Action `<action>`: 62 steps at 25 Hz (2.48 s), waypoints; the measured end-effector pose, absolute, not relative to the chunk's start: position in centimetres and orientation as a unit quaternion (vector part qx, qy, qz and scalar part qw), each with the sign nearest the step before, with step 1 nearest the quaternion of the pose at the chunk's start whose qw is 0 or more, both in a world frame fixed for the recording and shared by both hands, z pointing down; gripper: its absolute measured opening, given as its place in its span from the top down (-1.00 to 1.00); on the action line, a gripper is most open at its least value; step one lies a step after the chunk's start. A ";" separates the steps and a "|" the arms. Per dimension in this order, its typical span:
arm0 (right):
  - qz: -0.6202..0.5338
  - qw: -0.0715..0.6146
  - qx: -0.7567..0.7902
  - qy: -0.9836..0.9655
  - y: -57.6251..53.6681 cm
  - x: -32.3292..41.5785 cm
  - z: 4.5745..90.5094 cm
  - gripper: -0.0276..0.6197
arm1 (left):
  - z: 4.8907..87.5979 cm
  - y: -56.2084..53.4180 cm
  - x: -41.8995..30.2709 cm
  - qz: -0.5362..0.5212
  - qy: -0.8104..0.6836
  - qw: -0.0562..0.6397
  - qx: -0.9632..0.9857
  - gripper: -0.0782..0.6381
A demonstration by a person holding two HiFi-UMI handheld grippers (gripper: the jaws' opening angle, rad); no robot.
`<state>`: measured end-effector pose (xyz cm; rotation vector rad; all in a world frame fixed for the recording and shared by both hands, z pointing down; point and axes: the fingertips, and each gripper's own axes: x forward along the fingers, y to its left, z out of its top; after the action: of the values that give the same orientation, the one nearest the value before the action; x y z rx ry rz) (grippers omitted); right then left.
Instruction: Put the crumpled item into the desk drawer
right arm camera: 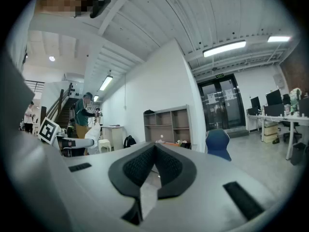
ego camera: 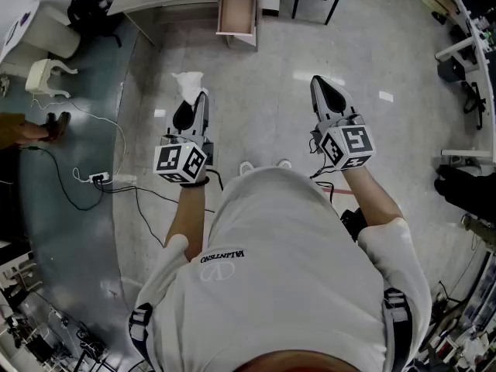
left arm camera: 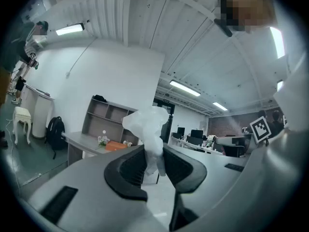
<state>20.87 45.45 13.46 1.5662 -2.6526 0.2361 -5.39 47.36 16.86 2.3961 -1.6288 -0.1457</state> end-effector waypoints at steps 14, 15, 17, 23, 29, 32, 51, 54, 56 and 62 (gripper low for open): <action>0.102 0.016 0.523 -0.846 45.3 20.1 14.1 0.91 | 17.5 47.8 -7.2 -0.055 -0.553 0.125 0.822 0.51; 0.102 0.016 0.526 -0.844 45.2 19.6 14.1 0.92 | 17.5 47.8 -7.8 -0.055 -0.552 0.125 0.822 0.51; 0.101 0.019 0.532 -0.840 44.9 18.7 14.0 0.92 | 17.7 48.0 -9.1 -0.058 -0.552 0.129 0.822 0.51; 0.073 0.025 0.546 -0.834 44.1 17.5 12.7 0.91 | 18.8 48.5 -11.5 -0.055 -0.545 0.132 0.826 0.51; 0.079 0.030 0.563 -0.822 44.2 16.9 13.3 0.91 | 21.8 48.8 -13.8 -0.041 -0.552 0.153 0.819 0.51; 0.078 0.039 0.565 -0.821 43.8 16.6 13.7 0.91 | 22.2 48.3 -14.1 -0.037 -0.551 0.154 0.819 0.51; 0.093 0.038 0.533 -0.840 35.3 15.1 15.7 0.91 | 22.6 41.1 -14.2 -0.026 -0.569 0.151 0.808 0.51; 0.106 0.040 0.528 -0.841 33.4 16.3 16.4 0.92 | 22.4 38.8 -12.6 -0.022 -0.566 0.149 0.811 0.51; 0.109 0.043 0.525 -0.843 32.0 16.9 16.9 0.91 | 22.4 37.0 -11.5 -0.020 -0.563 0.149 0.813 0.51; 0.103 0.043 0.510 -0.853 27.3 18.0 16.9 0.91 | 22.1 32.1 -8.6 -0.018 -0.558 0.145 0.817 0.51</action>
<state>18.04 27.25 16.94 1.5585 -2.6085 0.3140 -8.64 32.14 22.08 2.3531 -1.6087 -0.0505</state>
